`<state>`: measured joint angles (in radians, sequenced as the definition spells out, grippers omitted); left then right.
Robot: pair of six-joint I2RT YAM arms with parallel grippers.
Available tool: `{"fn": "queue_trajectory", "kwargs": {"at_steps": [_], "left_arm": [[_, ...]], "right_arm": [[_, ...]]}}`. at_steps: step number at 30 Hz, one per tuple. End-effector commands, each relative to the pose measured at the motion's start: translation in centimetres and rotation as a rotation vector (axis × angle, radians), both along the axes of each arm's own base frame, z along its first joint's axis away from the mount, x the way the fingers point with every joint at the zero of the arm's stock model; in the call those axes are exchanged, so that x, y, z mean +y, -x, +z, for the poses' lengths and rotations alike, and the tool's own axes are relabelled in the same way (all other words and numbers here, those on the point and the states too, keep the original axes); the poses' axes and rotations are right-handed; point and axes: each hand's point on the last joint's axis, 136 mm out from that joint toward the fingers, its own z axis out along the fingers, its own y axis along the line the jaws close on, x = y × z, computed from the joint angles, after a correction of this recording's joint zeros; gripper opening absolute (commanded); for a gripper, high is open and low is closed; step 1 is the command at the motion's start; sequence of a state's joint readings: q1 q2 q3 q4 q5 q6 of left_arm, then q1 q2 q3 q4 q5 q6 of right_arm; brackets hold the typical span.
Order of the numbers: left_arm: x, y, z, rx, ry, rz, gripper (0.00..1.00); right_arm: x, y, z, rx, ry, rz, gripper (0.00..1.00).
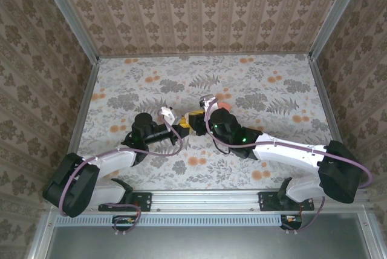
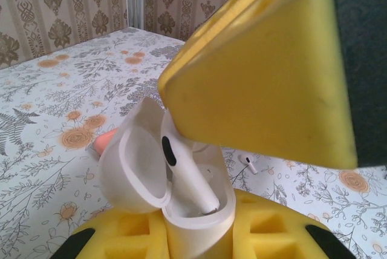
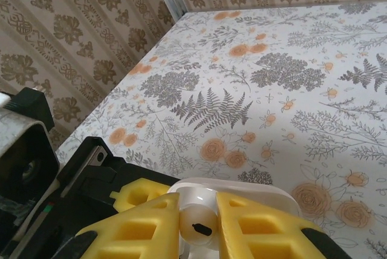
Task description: Insert the wireless bluetooth earbuds into the charging case
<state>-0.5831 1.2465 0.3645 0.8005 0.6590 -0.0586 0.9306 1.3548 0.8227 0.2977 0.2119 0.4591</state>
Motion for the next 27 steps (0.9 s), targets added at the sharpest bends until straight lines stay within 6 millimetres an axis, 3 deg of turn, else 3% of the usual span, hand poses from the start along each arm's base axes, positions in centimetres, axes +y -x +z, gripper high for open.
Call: {"fn": "queue_trajectory", "kwargs": {"at_steps": [1, 23, 27], "left_arm": [[-0.8, 0.0, 2.1, -0.021, 0.05, -0.036, 0.07], [-0.8, -0.6, 3.6, -0.019, 0.091, -0.017, 0.07], [-0.7, -0.6, 3.5, -0.022, 0.088, -0.016, 0.07]], "right_arm": [[-0.2, -0.2, 1.2, -0.074, -0.001, -0.01, 0.22], [0.5, 1.2, 0.3, -0.138, 0.033, 0.064, 0.21], [0.4, 1.8, 0.5, -0.144, 0.014, 0.085, 0.27]]}}
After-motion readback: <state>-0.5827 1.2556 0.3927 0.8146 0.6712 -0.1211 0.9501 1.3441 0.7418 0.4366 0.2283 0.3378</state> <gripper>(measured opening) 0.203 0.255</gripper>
